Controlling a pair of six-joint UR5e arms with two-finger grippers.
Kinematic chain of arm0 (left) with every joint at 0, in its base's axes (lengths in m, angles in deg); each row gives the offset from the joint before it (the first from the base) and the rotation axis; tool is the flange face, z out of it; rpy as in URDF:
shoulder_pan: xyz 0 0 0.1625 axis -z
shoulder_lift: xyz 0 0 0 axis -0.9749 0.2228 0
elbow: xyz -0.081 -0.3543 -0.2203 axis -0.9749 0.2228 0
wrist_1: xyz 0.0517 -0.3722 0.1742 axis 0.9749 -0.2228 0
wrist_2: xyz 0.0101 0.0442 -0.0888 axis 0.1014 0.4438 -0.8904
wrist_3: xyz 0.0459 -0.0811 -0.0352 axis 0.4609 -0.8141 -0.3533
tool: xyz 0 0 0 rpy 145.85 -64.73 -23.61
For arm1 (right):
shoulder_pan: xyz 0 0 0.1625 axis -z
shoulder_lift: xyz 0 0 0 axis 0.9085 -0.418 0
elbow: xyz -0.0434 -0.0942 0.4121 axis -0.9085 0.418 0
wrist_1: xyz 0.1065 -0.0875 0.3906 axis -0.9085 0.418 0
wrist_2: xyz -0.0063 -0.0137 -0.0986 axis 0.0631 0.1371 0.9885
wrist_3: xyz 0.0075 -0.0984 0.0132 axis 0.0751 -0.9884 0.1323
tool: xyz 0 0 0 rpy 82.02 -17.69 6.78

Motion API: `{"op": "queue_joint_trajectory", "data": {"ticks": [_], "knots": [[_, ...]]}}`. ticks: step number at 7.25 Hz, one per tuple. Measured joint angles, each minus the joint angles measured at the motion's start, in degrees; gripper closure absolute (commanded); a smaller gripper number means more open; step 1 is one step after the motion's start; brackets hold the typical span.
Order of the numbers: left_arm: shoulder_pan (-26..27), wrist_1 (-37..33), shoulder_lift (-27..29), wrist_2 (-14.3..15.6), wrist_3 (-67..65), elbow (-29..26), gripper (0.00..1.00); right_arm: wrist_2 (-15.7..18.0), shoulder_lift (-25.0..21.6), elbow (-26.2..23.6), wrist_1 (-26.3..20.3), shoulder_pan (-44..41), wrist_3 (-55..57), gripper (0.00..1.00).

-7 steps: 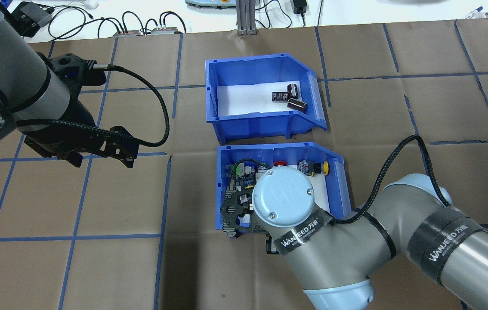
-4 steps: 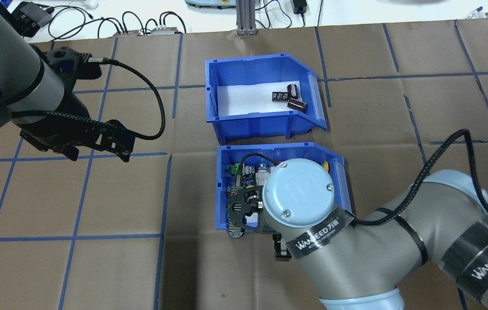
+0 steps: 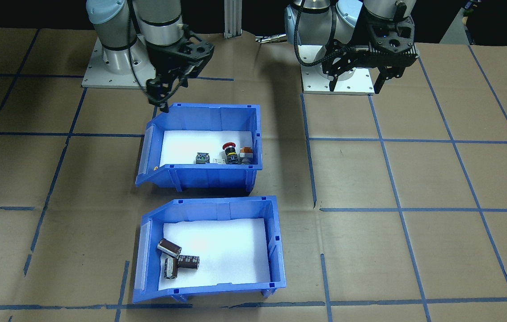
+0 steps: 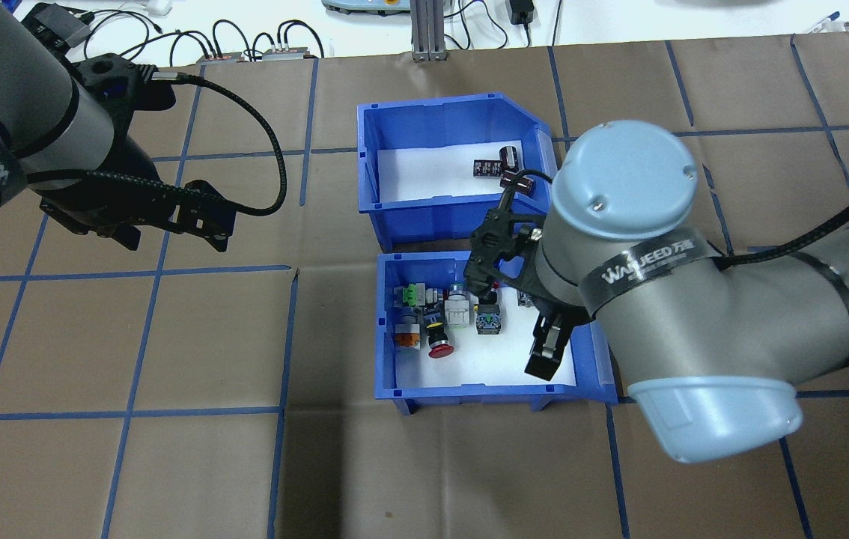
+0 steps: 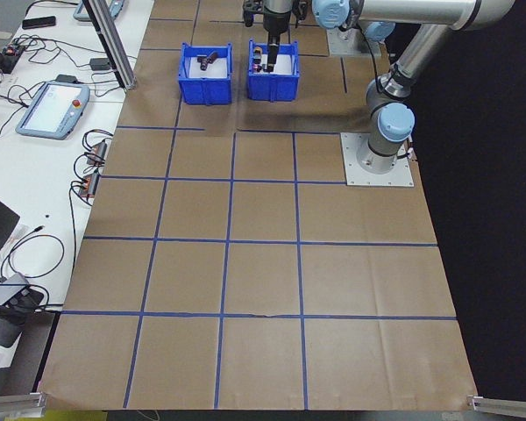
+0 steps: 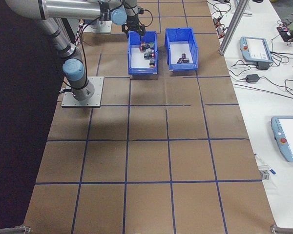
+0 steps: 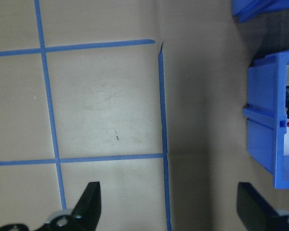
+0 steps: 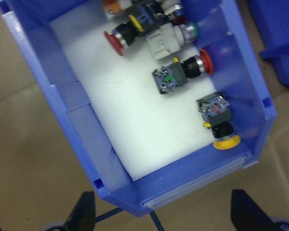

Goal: Place battery box in front

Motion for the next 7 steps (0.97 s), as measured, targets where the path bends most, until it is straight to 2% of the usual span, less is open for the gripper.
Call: {"op": "queue_joint_trajectory", "data": {"ticks": [3, 5, 7], "knots": [[-0.04, 1.08, 0.19, 0.35, 0.04, -0.06, 0.01, -1.88, 0.7, 5.54, -1.91, 8.33, 21.36, 0.0], [-0.03, 0.92, 0.16, 0.28, 0.03, 0.0, 0.01, -1.69, 2.0, 9.23, -6.09, 10.65, 35.8, 0.0], [0.03, 0.89, -0.08, 0.3, 0.02, 0.1, 0.01, -1.6, 3.48, 14.24, -11.42, 13.1, 44.92, 0.0]]}}
